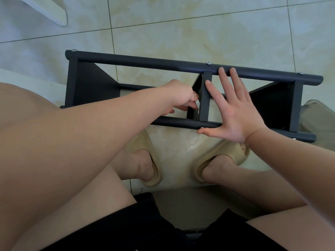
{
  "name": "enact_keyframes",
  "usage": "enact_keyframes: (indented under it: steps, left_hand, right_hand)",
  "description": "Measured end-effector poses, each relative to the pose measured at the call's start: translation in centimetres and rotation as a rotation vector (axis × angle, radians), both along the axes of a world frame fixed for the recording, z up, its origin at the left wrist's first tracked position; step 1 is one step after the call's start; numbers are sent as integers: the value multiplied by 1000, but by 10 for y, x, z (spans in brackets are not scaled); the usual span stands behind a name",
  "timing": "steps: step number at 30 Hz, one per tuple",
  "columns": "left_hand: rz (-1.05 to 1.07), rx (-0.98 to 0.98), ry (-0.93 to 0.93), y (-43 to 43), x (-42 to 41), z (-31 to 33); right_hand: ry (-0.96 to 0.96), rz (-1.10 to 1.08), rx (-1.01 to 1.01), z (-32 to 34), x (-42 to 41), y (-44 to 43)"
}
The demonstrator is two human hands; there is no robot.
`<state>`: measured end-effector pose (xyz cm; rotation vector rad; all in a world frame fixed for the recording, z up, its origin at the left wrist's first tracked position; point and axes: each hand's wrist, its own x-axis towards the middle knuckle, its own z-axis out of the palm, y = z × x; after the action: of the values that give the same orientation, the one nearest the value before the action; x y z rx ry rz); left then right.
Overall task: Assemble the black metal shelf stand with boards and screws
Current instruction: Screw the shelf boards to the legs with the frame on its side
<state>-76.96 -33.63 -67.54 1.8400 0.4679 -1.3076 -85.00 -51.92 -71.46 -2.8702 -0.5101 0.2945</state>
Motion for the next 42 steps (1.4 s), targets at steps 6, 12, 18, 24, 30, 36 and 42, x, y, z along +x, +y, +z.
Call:
enact_keyframes:
  steps: [6, 12, 18, 24, 30, 36, 42]
  left_hand:
    - [30, -8, 0, 1, 0, -2]
    - [45, -27, 34, 2, 0, -7]
    - [12, -35, 70, 5, 2, -8]
    - [-24, 14, 16, 5, 2, -7]
    - [-102, 33, -2, 9, 0, -7]
    - [-172, 30, -21, 16, -1, -10]
    - [-249, 22, -50, 19, -2, -10]
  right_hand:
    - [-12, 7, 3, 0, 0, -1]
    - [-4, 5, -3, 0, 0, -1]
    - [-7, 8, -3, 0, 0, 0]
    - [-9, 6, 3, -1, -1, 0]
    - [-16, 6, 2, -2, -1, -1]
    - [-17, 8, 4, -3, -1, -2]
    - [-9, 6, 1, -2, 0, -1]
